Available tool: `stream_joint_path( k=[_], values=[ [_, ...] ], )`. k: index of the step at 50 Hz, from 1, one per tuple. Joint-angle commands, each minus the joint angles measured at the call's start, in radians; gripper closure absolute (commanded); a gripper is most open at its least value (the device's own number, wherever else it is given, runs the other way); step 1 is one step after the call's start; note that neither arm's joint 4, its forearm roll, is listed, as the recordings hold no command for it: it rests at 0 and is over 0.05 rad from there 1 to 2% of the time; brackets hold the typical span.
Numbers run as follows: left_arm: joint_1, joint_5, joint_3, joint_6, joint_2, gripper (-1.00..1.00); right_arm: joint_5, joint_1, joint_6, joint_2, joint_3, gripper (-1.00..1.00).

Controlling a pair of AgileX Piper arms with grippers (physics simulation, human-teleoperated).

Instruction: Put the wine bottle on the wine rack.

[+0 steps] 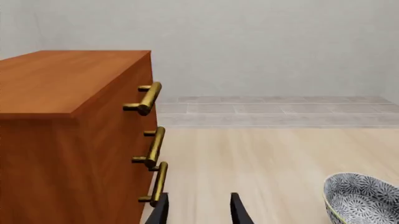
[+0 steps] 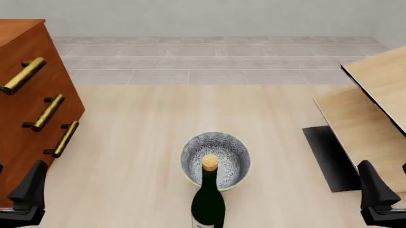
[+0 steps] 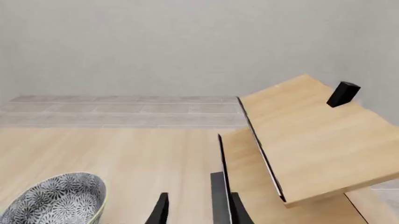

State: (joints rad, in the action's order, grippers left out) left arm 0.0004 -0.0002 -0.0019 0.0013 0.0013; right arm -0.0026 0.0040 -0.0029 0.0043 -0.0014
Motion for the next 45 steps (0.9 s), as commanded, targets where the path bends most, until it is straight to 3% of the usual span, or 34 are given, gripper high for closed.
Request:
stream_joint_path(
  k=[1, 17, 23, 45],
  values=[
    [0.006, 0.001, -0.009, 0.001, 0.005, -1.0, -0.007, 0.019, -0.023, 0.012, -0.007, -1.0],
    [0.009, -0.016, -0.001, 0.016, 0.02, -1.0, -0.089, 0.175, -0.069, 0.153, -0.033, -1.0],
    [0.012, -0.011, 0.001, 0.023, 0.016, -1.0, -0.147, 0.23, -0.063, 0.229, -0.033, -1.0],
    [0.018, -0.017, 0.001, 0.02, 0.038, -1.0, -0.21, 0.508, -0.049, 0.4, -0.091, -1.0]
  ],
)
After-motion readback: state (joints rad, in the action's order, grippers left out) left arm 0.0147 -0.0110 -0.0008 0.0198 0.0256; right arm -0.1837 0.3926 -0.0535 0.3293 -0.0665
